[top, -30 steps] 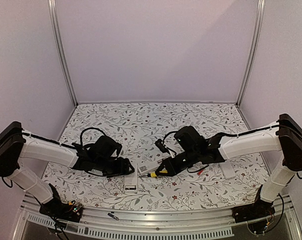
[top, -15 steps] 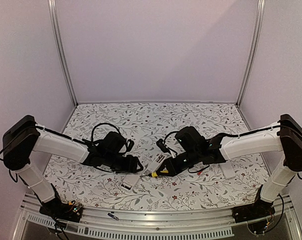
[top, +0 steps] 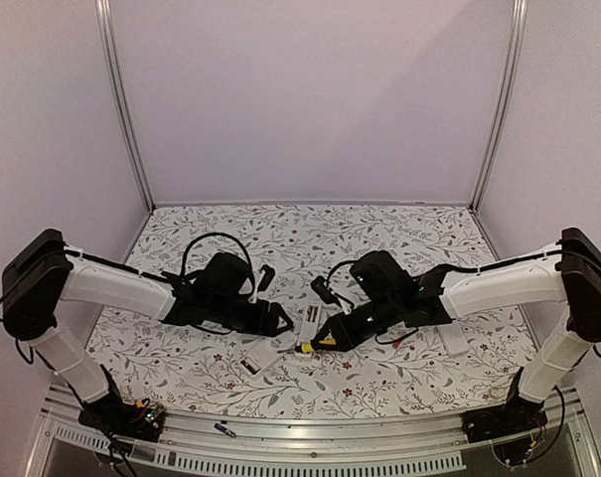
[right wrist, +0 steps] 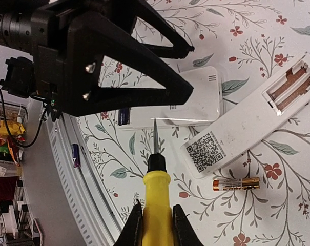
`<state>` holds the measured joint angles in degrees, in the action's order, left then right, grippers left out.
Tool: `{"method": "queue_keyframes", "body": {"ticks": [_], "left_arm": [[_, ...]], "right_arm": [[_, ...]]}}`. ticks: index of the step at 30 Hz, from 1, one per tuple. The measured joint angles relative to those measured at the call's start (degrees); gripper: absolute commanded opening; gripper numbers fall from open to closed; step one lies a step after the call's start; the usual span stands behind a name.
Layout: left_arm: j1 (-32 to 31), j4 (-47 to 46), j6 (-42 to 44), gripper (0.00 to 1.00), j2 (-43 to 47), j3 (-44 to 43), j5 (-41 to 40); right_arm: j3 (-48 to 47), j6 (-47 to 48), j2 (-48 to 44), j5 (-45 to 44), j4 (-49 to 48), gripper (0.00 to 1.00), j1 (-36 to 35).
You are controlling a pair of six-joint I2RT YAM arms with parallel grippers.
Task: Unload the batteries from the remote control
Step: Adjust the remote control without the battery cover at the center of the board.
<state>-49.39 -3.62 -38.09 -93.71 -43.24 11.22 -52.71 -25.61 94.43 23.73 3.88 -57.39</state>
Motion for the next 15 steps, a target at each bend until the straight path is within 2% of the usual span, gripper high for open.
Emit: {"method": "queue_keyframes", "body": {"ticks": [7, 15], "left_arm": [[0.17, -0.26, 0.13, 0.78, 12.48, 5.92, -4.0], [0.17, 3.17, -5.42, 0.71, 18.25, 13.44, -5.6]], "right_arm": [[-0.92, 0.76, 0.11, 1.14, 0.17, 0.0, -0.83], [-4.2, 1.09, 2.54, 2.73, 0.42, 0.0, -1.2]]}}
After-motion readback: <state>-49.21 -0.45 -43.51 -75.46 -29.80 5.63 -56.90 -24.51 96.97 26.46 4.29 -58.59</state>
